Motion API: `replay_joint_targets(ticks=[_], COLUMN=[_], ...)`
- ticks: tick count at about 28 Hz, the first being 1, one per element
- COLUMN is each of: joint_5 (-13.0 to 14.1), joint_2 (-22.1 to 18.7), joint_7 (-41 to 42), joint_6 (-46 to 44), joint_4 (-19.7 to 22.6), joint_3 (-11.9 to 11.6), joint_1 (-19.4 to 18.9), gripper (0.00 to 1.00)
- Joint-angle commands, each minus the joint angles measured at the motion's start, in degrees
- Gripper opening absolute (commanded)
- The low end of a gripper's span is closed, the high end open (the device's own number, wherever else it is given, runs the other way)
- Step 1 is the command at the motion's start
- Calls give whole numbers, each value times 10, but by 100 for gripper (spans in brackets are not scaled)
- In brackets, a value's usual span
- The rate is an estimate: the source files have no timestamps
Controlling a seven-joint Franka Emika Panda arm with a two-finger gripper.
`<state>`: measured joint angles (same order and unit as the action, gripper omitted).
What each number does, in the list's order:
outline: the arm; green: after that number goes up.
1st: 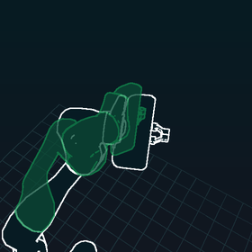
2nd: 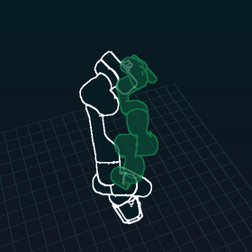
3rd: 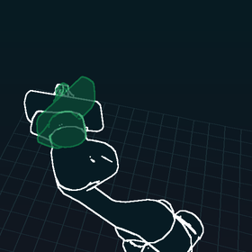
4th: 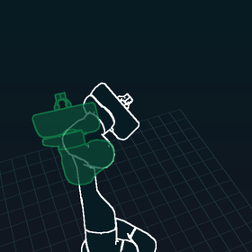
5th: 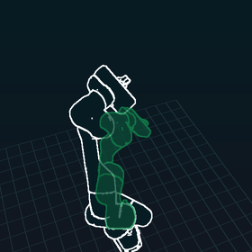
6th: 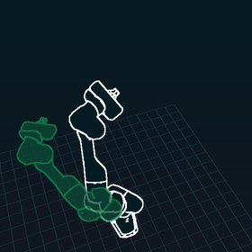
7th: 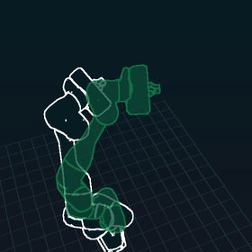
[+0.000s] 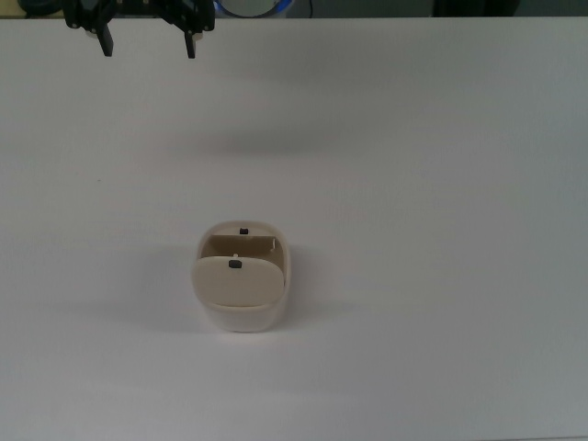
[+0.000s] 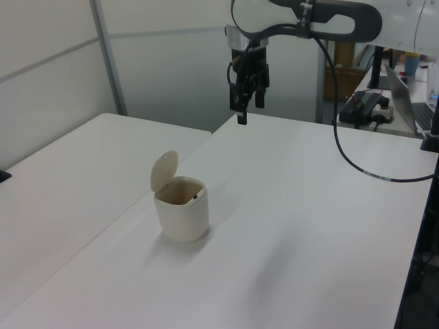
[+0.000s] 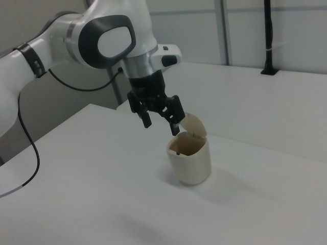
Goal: Close the trash can
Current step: 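Move the gripper toward the raised lid of the cream trash can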
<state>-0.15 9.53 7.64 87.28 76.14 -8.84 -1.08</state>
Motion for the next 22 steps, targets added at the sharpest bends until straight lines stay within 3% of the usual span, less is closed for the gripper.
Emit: replay_joint_targets(ticks=[1, 8, 11, 18, 22], joint_5=[19, 34, 36, 49, 45], joint_2=[-10, 8, 18, 46, 60], joint_7=[28, 25, 22, -2, -26], joint_6=[12, 52, 71, 162, 201], joint_4=[16, 16, 16, 16, 16], joint_3=[-1, 1, 14, 31, 32], joint_1=[-3, -5, -8, -9, -11], gripper=[100, 100, 99, 90, 76])
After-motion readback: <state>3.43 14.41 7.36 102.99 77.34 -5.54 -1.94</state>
